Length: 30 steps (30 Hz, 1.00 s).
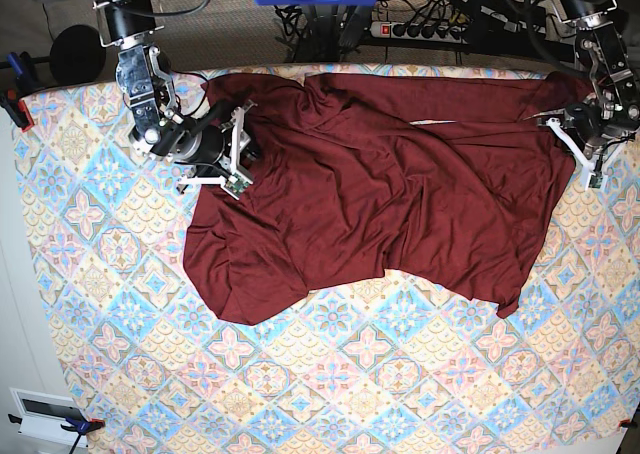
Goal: Layout the t-shirt on the table in an organized manner, then fold the t-shirt properly
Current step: 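Regrasp the shirt shoulder with the right gripper and pull it outward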
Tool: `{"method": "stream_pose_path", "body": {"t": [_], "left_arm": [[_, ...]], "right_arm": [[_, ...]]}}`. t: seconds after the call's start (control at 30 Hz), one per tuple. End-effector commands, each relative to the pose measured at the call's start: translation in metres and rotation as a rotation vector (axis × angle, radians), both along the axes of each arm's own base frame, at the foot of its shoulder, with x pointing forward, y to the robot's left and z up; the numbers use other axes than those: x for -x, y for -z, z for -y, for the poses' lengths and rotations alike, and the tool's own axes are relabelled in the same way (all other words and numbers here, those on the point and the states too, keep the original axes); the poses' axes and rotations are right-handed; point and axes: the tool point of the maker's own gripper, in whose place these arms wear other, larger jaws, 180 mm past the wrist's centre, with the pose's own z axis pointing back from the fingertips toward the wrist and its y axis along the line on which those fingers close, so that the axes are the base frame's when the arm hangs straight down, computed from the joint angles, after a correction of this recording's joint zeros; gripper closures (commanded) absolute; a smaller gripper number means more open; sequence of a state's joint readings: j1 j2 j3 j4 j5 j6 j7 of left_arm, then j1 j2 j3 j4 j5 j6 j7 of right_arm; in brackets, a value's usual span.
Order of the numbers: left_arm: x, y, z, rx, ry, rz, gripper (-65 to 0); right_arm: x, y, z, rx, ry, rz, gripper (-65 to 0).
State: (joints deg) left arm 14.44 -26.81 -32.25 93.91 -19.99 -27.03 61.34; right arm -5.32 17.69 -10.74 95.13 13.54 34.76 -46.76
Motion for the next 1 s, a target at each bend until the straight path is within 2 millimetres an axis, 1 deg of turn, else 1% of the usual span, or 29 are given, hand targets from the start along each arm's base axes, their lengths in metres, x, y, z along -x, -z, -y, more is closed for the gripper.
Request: {"method": "stream_pose_path", "body": {"t": [0.0,0.03,0.07,0.13,0.23,0.27,0.37,0.43,0.53,0.63,0.73,0.83,0.97], "left_arm": [[-0.007,-0.012,-0.006,-0.018,0.006,0.032,0.0],[-0.007,-0.012,-0.006,-0.018,0.006,0.032,0.0],[-0.007,-0.011,-0.006,-0.018,0.005,0.031,0.0],[-0.006,-0.01,-0.006,-0.014,0.002,0.027,0.0],[0.0,0.002,-0.01,0.007,-0.022,-0.002,0.0],[0.001,0.004,-0.011,0.011,-0.027,-0.002,0.0],[0.001,0.01,-0.014,0.023,-0.039,0.019,0.0],[0.004,0.015,-0.015,0.031,-0.05,0.009,0.0],[0.005,0.016,-0.016,0.033,-0.052,0.007,0.0],[0.004,0.016,-0.016,0.033,-0.052,0.008,0.0],[0.004,0.016,-0.016,0.032,-0.052,0.008,0.0],[0.005,0.017,-0.017,0.031,-0.054,0.004,0.0],[0.007,0.02,-0.018,0.034,-0.06,-0.003,0.0]], "right_arm": [[-0.01,-0.011,0.0,-0.019,0.002,0.04,-8.4],[-0.011,-0.012,-0.004,-0.033,0.003,0.042,-3.5],[-0.012,-0.014,-0.006,-0.042,0.003,0.049,-0.1],[-0.014,-0.017,-0.003,-0.044,0.013,0.06,-0.4],[-0.023,-0.026,0.013,-0.042,0.071,0.09,0.0],[-0.02,-0.024,0.018,-0.04,0.087,0.085,0.0],[-0.017,-0.028,0.04,-0.026,0.146,0.098,0.0],[-0.014,-0.031,0.049,-0.019,0.173,0.105,0.0],[-0.011,-0.028,0.054,-0.013,0.186,0.096,0.0],[-0.011,-0.03,0.057,-0.01,0.193,0.1,0.0],[-0.012,-0.032,0.079,0.005,0.256,0.11,0.0],[-0.016,-0.038,0.097,0.016,0.307,0.128,0.0],[-0.018,-0.042,0.11,0.022,0.342,0.143,0.0]]}}
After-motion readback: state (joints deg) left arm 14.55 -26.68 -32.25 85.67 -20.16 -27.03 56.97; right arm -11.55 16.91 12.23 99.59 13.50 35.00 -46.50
